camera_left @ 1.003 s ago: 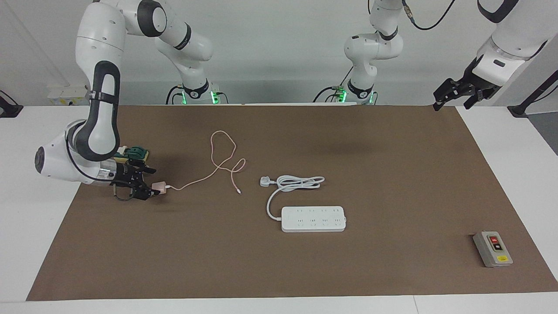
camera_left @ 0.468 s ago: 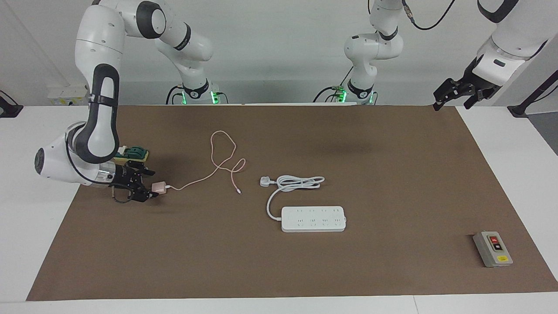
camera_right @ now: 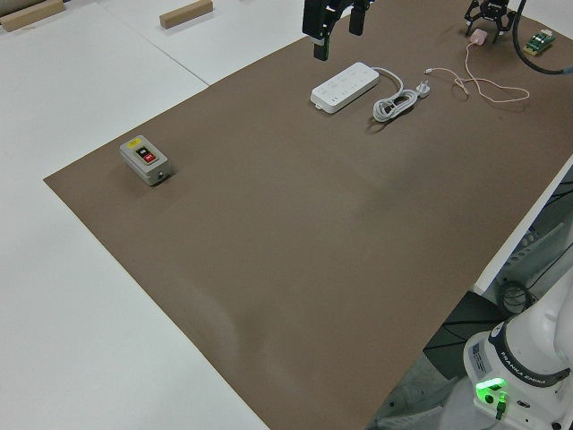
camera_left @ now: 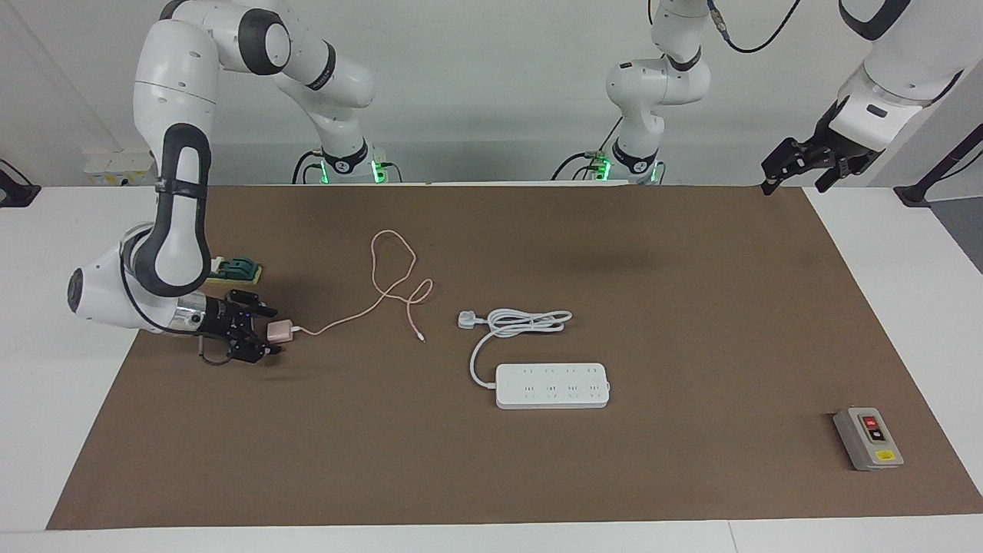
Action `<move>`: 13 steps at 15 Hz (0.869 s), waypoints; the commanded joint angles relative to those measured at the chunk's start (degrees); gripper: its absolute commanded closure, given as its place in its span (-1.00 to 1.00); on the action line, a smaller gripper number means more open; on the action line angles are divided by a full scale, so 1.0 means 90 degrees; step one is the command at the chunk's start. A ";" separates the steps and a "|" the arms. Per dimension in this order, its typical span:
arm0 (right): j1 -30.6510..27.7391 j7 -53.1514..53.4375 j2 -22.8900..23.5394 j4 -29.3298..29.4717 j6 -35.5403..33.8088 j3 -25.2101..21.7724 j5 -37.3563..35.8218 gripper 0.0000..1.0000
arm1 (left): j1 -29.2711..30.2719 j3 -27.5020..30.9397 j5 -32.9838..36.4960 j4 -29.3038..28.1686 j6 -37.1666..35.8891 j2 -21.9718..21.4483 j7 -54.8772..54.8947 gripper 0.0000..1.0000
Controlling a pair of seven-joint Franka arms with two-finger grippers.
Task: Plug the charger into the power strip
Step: 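Reach the right gripper to the pink charger and grasp it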
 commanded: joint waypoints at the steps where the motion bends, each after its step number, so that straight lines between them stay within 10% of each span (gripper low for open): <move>1: -0.0021 -0.0258 0.0048 -0.0032 0.0069 0.0046 0.0115 0.86 | 0.0007 0.0019 0.0022 -0.0200 0.0025 -0.0190 0.0000 -1.00; 9: 0.0018 -0.0465 -0.0029 -0.0071 0.0011 0.0046 0.0105 1.00 | 0.0046 0.0019 -0.0036 -0.0423 0.0639 -0.0229 0.0079 -1.00; 13: 0.0232 0.0334 -0.0351 0.0367 -0.0807 0.0134 0.0086 1.00 | 0.0376 0.0038 -0.1653 -0.0727 0.0669 -0.0181 0.0108 -1.00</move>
